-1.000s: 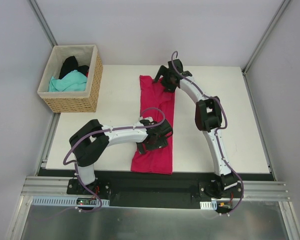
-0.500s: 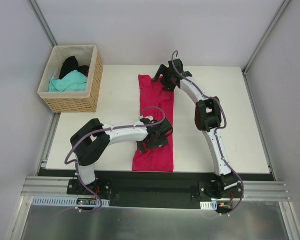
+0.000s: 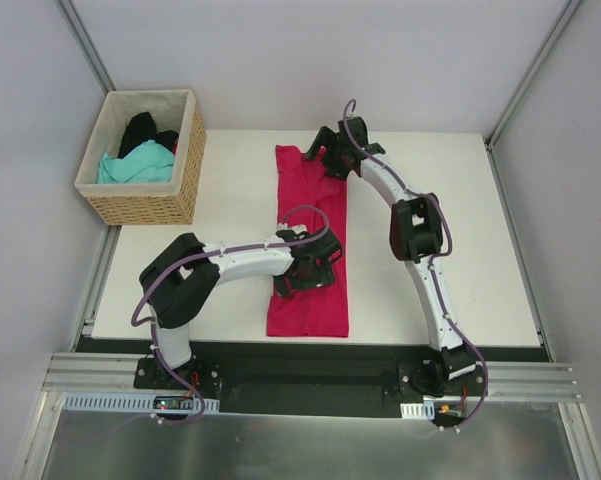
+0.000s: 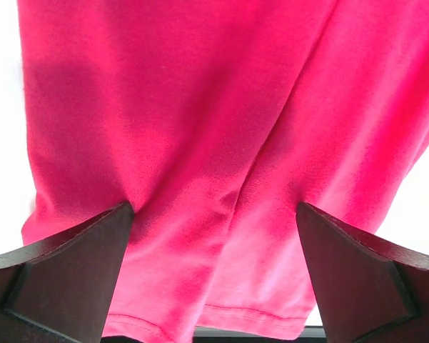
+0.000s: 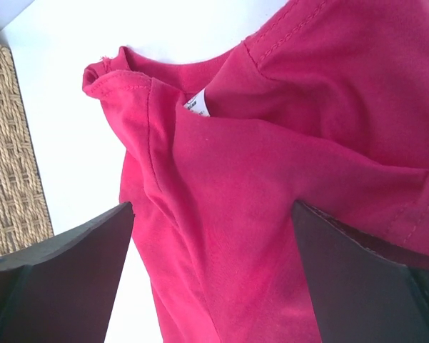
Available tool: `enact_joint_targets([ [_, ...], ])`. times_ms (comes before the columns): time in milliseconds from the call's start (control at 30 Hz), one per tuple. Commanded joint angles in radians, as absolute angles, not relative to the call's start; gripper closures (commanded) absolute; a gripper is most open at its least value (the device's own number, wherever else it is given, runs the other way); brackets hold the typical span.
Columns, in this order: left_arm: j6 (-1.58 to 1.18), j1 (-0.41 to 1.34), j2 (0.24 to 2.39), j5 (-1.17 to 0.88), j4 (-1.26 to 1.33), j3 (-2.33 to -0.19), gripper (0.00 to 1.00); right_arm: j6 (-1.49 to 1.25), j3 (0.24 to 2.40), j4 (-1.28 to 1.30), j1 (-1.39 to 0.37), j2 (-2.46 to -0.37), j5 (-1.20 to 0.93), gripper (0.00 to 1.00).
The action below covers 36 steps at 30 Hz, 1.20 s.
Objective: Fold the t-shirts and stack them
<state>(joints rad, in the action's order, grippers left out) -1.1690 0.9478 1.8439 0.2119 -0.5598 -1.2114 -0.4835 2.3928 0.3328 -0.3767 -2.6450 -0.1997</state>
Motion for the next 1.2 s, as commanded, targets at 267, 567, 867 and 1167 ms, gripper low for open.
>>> enact_joint_targets([
  [267,-0.847,0.925,1.422,0.281,-0.678,-1.272,0.01,-0.348,2.314,0.273,-0.338,-2.080,-0.345,0.03],
  [567,-0.661,0.556,1.177,-0.158,-0.606,-1.103,0.01,-0.322,1.535,0.457,-0.298,-1.482,-0.391,0.03],
  [867,-0.715,0.387,1.108,-0.509,-0.491,-0.795,0.03,-0.466,0.744,0.606,-0.390,-0.999,-0.345,0.01],
  [1167,-0.828,0.411,1.112,-0.626,-0.296,-0.513,0.14,-0.591,0.500,0.413,-0.555,-1.048,-0.430,0.19],
])
